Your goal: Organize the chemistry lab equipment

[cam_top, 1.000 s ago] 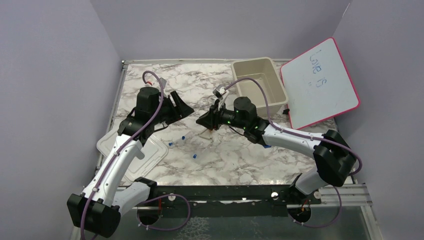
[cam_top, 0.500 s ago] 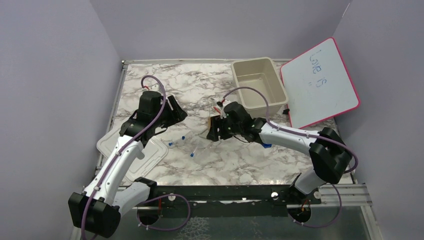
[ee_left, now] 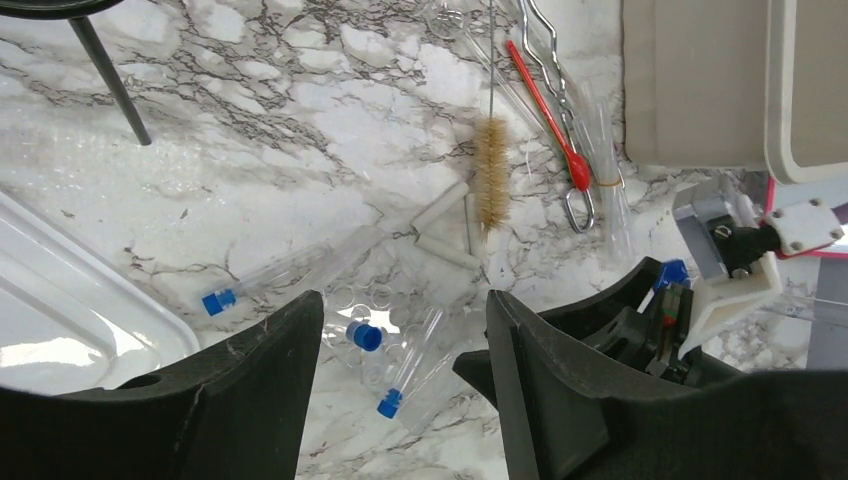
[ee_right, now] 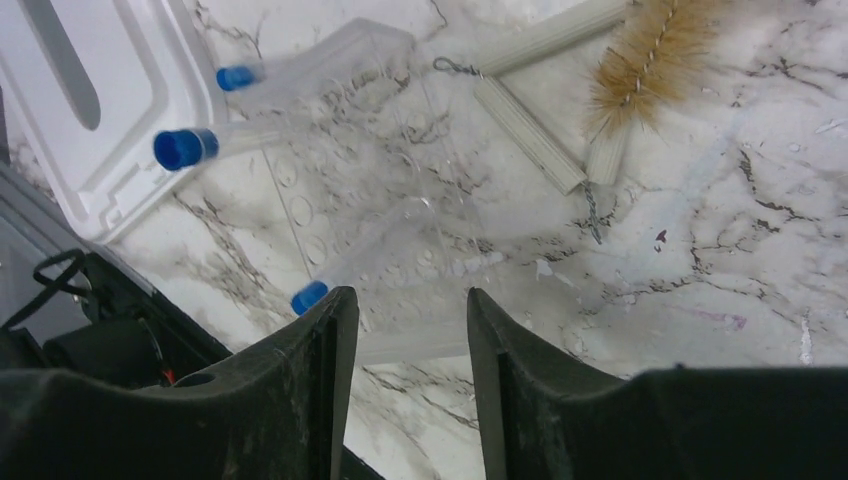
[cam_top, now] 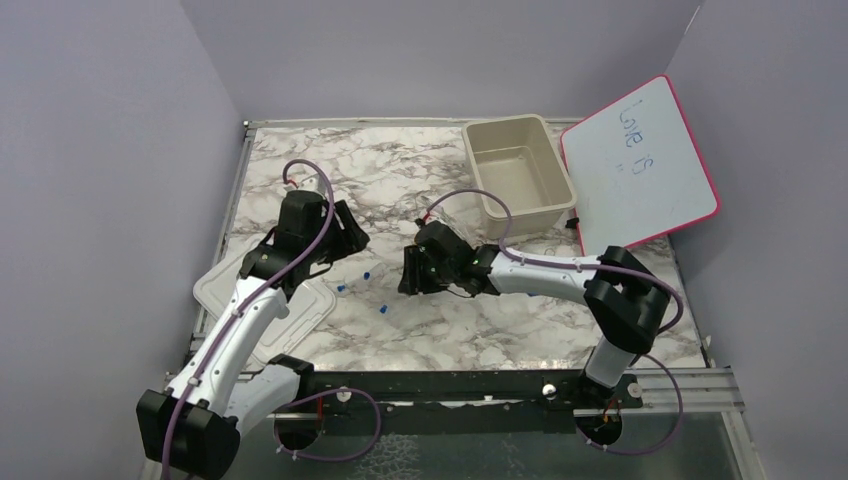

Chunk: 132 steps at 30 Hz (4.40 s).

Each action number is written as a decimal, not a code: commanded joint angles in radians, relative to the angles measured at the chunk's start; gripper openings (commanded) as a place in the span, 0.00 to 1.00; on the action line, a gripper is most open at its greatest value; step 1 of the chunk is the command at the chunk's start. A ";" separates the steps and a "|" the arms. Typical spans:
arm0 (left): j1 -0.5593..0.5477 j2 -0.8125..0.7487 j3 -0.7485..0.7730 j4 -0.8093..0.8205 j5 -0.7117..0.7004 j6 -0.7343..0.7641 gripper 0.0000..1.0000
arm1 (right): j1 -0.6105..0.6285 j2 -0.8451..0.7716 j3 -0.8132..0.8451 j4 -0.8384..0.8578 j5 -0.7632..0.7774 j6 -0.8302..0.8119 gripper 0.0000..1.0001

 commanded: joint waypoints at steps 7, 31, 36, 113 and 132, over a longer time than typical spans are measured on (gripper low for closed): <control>0.007 -0.066 0.001 -0.034 -0.150 0.042 0.64 | 0.080 0.088 0.165 -0.189 0.290 0.113 0.39; 0.007 -0.139 -0.027 -0.046 -0.188 0.077 0.64 | 0.123 0.208 0.321 -0.333 0.370 0.170 0.33; 0.007 -0.144 -0.035 -0.046 -0.187 0.079 0.64 | 0.123 0.196 0.336 -0.355 0.364 0.148 0.46; 0.007 0.014 -0.189 -0.083 -0.167 -0.104 0.51 | -0.120 0.034 0.076 -0.154 0.290 -0.290 0.52; -0.083 0.238 -0.228 -0.036 -0.146 -0.155 0.10 | -0.121 -0.066 0.078 -0.014 -0.008 -0.341 0.49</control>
